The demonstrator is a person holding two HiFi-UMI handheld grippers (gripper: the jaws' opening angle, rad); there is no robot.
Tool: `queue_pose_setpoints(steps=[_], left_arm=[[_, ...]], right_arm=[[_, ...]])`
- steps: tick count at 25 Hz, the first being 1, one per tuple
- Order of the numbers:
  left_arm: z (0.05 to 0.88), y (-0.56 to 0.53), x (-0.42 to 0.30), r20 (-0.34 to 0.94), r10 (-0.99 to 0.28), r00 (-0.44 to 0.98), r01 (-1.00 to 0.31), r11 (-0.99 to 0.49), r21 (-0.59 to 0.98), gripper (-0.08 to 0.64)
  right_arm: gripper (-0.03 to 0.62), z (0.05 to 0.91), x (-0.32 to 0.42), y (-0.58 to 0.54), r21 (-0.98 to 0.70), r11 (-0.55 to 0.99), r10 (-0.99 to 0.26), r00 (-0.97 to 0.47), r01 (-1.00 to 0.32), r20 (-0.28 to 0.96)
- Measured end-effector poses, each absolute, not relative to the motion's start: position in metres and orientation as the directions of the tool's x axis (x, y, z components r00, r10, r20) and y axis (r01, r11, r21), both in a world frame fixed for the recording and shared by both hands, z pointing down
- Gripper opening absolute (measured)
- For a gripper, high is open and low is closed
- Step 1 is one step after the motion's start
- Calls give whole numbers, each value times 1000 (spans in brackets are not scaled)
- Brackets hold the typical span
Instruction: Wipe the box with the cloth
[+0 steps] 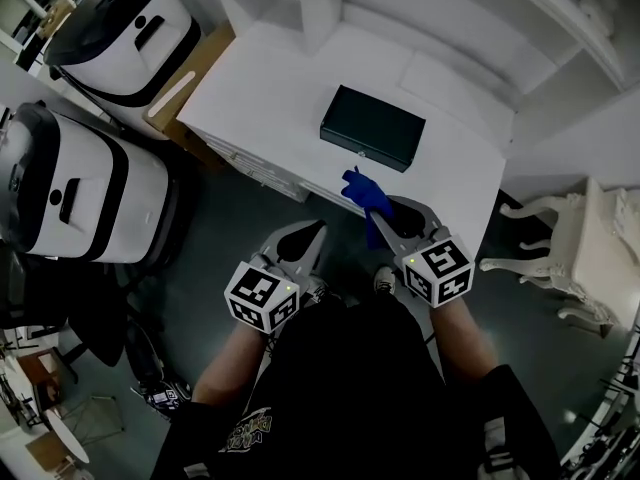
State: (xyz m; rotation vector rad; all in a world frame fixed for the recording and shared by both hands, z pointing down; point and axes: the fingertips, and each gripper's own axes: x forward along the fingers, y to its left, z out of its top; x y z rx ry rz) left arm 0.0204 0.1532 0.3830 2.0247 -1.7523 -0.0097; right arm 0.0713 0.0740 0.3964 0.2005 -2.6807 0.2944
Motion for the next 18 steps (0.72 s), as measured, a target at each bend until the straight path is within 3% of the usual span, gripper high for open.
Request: queue_pose_setpoints(steps=[18], left_arm=[[394, 151, -8, 295, -936, 195, -927, -77, 367, 0]], right_arm=[[118, 406, 31, 71, -201, 963, -70, -886, -180, 458]])
